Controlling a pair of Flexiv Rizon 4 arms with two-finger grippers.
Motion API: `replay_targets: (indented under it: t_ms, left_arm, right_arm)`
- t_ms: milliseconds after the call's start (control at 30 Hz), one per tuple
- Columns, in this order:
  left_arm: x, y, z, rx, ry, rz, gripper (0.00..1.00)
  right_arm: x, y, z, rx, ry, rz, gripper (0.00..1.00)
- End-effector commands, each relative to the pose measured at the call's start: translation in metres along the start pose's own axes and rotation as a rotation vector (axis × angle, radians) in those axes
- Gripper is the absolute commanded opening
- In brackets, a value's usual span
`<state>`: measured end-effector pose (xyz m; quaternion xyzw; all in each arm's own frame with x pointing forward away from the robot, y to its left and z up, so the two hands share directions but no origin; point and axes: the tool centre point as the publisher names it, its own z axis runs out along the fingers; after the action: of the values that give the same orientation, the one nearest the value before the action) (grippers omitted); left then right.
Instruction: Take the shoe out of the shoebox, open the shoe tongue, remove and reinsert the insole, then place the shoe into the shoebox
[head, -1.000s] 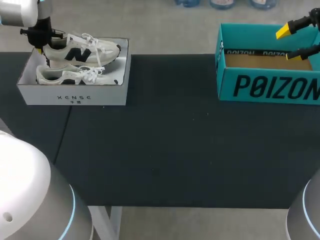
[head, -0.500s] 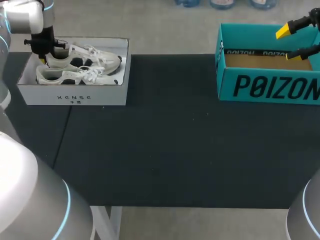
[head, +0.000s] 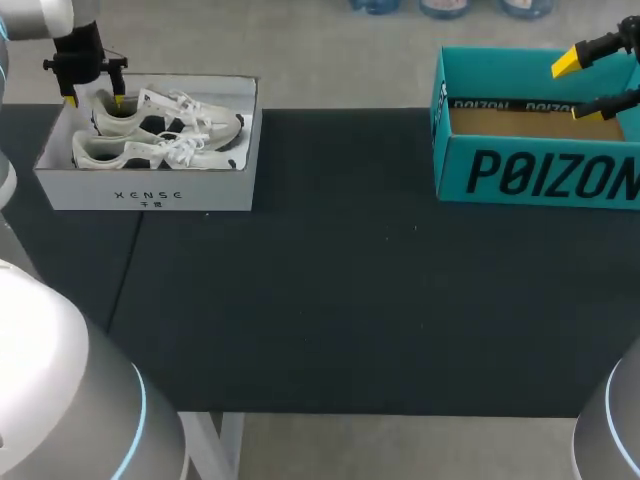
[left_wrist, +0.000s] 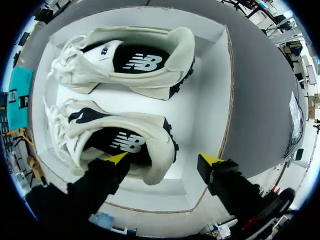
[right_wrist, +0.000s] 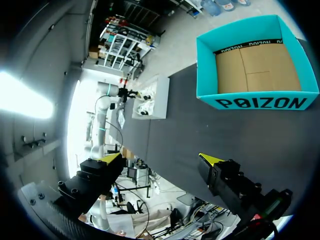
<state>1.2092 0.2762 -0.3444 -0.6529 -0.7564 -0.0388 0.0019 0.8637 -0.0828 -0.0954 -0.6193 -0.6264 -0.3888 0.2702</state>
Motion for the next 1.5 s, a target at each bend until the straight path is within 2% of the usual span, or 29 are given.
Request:
replay_targets:
  t_ms: [33, 200, 367, 500, 600, 767, 967, 1233, 1333, 1500]
  left_arm:
    - [-0.005, -0.051, -0.044, -0.044, -0.002, 0.025, 1.00]
    - [-0.011, -0.079, -0.052, -0.062, -0.021, 0.087, 1.00]
    - [-0.003, -0.109, -0.051, -0.087, -0.054, 0.137, 1.00]
    - [0.002, -0.130, -0.045, -0.104, -0.032, 0.182, 1.00]
    - [0.006, -0.139, -0.036, -0.094, -0.035, 0.199, 1.00]
    - [0.005, -0.146, -0.018, -0.084, -0.030, 0.213, 1.00]
    - [0.011, -0.146, -0.002, -0.085, -0.043, 0.128, 0.83]
    - [0.014, -0.140, -0.002, -0.093, -0.042, 0.133, 0.85]
    - [0.017, -0.134, -0.003, -0.087, -0.028, 0.158, 0.91]
    - [0.020, -0.123, 0.004, -0.069, 0.004, 0.155, 0.84]
  right_arm:
    - [0.000, -0.001, 0.000, -0.002, -0.002, 0.001, 1.00]
    - [0.000, -0.001, 0.000, -0.002, -0.002, 0.001, 1.00]
    - [0.000, -0.001, 0.000, -0.002, -0.002, 0.001, 1.00]
    - [0.000, -0.001, 0.000, -0.002, -0.002, 0.001, 1.00]
    - [0.000, -0.001, 0.000, -0.002, -0.002, 0.001, 1.00]
    - [0.000, -0.001, 0.000, -0.002, -0.002, 0.001, 1.00]
    - [0.000, -0.001, 0.000, -0.002, -0.002, 0.001, 1.00]
    - [0.000, -0.001, 0.000, -0.002, -0.002, 0.001, 1.00]
    - [0.000, -0.001, 0.000, -0.002, -0.002, 0.001, 1.00]
    - [0.000, -0.001, 0.000, -0.002, -0.002, 0.001, 1.00]
